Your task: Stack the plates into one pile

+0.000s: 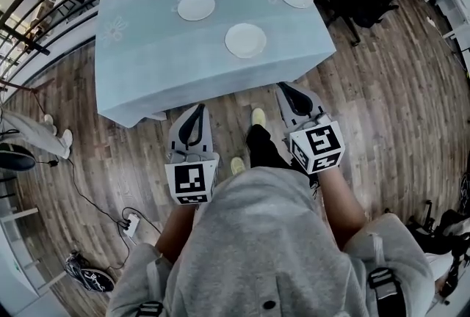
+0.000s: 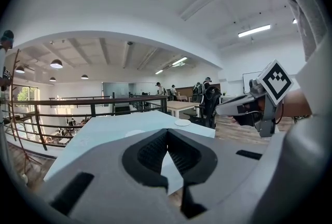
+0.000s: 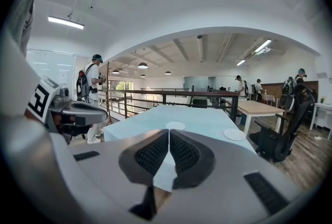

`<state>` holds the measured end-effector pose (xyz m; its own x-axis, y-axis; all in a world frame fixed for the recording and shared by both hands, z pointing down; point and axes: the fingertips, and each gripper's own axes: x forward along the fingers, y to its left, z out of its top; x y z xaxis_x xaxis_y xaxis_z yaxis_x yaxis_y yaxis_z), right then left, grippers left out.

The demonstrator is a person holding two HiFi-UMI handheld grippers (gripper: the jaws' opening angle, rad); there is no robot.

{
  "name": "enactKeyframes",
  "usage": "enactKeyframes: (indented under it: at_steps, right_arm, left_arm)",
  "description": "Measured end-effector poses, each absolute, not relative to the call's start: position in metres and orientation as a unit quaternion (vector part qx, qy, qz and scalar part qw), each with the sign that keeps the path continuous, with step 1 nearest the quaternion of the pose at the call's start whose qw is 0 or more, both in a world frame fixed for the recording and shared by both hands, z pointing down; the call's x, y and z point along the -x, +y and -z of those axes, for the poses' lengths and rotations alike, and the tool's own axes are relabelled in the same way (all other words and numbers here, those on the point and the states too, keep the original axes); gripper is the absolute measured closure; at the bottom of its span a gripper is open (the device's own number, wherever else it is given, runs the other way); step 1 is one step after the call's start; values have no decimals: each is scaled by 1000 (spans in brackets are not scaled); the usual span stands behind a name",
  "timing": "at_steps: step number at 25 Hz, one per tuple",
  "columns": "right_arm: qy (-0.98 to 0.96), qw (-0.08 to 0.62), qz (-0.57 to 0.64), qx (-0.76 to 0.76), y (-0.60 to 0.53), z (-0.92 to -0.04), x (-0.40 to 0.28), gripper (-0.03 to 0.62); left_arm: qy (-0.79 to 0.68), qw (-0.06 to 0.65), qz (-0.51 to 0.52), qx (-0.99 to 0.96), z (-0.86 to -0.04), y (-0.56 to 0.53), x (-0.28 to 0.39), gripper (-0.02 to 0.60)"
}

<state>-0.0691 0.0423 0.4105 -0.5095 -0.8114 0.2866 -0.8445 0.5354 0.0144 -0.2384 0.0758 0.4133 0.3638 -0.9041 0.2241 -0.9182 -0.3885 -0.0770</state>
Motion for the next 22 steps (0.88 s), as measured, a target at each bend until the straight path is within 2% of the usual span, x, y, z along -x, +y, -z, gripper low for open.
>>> enactKeyframes:
  at_steps: [22]
  right_arm:
    - [-861, 145, -77, -482, -96, -416, 23, 566]
  left_arm:
    - [-570, 49, -114, -813, -410, -66, 210, 563]
